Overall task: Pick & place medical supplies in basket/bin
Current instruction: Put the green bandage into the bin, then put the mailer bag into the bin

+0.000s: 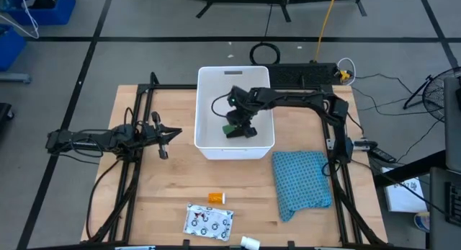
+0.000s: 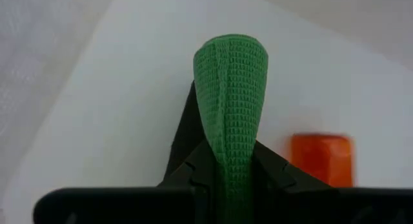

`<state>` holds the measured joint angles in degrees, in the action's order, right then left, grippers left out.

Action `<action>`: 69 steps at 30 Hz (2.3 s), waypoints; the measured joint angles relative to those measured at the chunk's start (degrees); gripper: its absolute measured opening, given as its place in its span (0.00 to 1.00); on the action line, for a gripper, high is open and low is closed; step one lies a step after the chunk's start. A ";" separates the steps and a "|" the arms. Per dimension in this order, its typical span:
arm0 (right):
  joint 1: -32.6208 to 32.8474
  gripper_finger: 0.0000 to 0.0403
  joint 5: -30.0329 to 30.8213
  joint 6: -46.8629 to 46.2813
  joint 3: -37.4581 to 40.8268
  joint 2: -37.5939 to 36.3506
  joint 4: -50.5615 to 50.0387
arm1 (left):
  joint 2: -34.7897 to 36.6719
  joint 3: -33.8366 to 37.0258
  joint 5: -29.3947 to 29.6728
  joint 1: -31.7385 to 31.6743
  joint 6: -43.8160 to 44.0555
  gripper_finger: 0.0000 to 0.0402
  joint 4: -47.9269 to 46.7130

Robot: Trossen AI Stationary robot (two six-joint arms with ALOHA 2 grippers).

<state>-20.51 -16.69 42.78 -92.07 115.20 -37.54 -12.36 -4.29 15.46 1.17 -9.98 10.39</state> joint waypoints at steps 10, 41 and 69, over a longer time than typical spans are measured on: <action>-0.09 0.11 0.17 -2.96 6.33 -0.20 10.57 | 0.00 0.00 0.00 -0.02 -0.07 0.08 0.04; 3.98 0.48 13.96 -15.72 8.34 -23.61 17.26 | 0.01 -0.02 -0.02 -0.01 -0.23 0.08 -0.69; 20.75 0.00 13.32 -40.34 76.65 -90.16 59.58 | 0.02 -0.02 4.63 -0.01 2.82 0.08 -5.21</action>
<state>0.23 -3.37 2.45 -15.41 25.03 22.04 -12.34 -4.32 20.09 1.16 -7.16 5.19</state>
